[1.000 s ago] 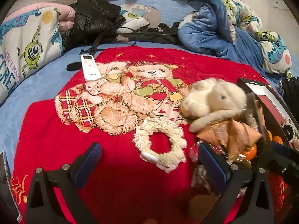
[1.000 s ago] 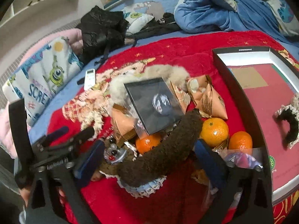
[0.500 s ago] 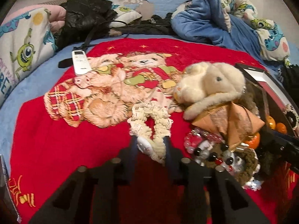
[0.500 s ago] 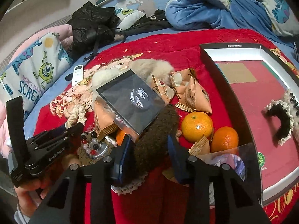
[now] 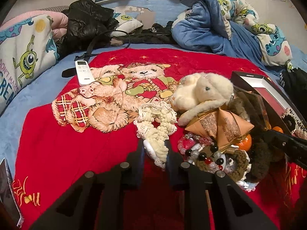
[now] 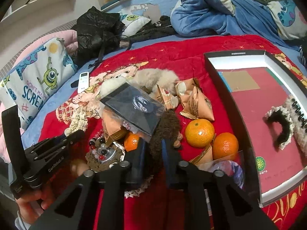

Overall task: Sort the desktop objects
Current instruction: 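Grasp brown fuzzy clip with right gripper while left gripper lifts cream scrunchie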

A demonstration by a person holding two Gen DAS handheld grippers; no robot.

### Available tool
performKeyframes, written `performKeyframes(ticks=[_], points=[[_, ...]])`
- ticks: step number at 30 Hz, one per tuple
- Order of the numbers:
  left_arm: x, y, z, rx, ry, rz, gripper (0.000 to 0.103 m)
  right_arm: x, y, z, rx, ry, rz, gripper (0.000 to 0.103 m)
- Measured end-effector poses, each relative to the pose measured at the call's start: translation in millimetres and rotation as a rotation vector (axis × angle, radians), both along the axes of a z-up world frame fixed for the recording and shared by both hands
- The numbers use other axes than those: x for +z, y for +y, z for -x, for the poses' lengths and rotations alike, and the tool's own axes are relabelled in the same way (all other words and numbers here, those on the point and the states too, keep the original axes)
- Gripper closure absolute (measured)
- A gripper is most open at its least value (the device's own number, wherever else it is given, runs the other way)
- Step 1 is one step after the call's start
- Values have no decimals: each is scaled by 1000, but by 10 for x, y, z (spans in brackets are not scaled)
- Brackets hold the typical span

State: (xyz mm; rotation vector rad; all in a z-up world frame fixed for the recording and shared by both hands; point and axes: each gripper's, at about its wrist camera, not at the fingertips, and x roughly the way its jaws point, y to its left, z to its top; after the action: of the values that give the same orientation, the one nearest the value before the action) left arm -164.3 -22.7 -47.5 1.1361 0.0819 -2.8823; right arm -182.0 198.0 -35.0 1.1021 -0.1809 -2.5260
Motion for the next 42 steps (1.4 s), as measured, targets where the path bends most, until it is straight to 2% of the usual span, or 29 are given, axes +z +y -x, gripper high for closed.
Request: performKeyframes(ticks=[9, 26, 34, 41, 42], points=[[137, 90, -142, -14, 30, 15, 84, 61, -37, -64, 30, 11, 14, 97], [367, 116, -581, -30, 74, -23, 84, -18, -39, -105, 26, -31, 31, 95], [432, 198, -788, -76, 95, -22, 84, -71, -14, -76, 37, -85, 120, 92], [324, 256, -895, -102, 83, -20, 84, -124, 34, 3, 17, -132, 197, 93], [305, 258, -900, -103, 80, -20, 84, -127, 35, 11, 17, -139, 213, 91]])
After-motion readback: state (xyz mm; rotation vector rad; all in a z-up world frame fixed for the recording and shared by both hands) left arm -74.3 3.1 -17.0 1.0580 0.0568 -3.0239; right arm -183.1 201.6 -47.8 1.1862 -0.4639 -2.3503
